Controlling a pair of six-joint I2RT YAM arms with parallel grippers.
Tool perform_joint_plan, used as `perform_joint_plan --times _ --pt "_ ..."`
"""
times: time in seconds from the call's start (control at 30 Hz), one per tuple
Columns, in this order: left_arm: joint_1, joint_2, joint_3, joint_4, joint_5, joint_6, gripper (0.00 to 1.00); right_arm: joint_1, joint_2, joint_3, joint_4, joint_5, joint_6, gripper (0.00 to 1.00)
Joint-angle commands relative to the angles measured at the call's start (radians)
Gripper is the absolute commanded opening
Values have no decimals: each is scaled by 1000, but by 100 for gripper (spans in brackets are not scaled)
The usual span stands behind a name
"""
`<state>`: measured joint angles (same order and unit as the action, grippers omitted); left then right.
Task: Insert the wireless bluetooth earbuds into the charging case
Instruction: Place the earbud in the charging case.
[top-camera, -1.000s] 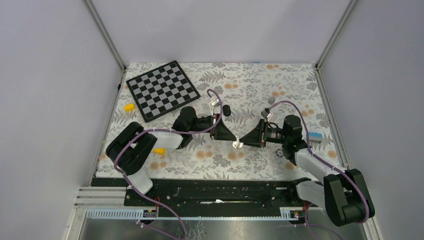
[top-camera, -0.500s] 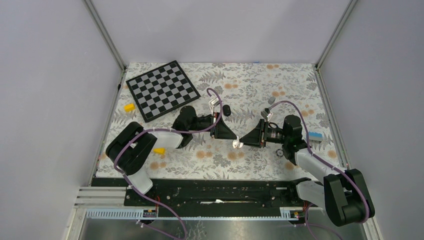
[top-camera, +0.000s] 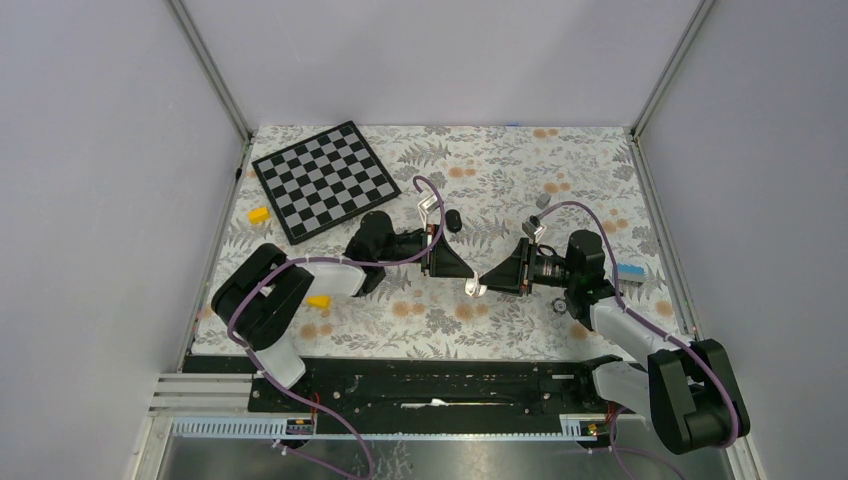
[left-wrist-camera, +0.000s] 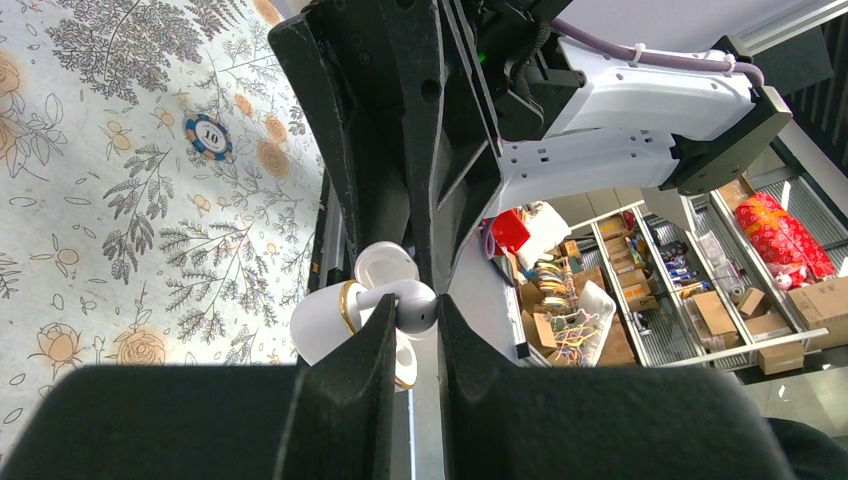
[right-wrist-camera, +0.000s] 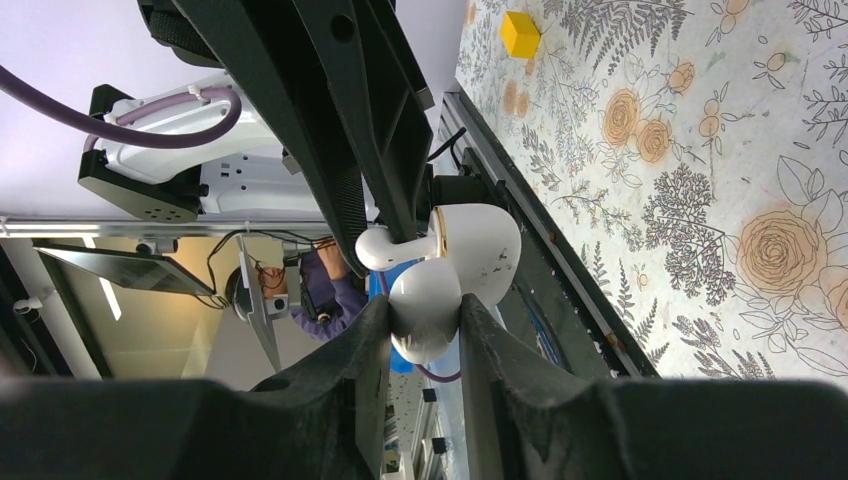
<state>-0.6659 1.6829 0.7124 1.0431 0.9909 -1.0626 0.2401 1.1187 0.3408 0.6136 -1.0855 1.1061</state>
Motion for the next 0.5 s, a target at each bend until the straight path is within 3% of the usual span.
perform_joint_plan --times 0.0,0.47 --pt "-1 -23 36 41 -19 31 0 -2 -27 7 16 -25 9 0" --pt "-1 -26 47 -24 -29 83 0 -2 -36 -1 15 -27 12 0"
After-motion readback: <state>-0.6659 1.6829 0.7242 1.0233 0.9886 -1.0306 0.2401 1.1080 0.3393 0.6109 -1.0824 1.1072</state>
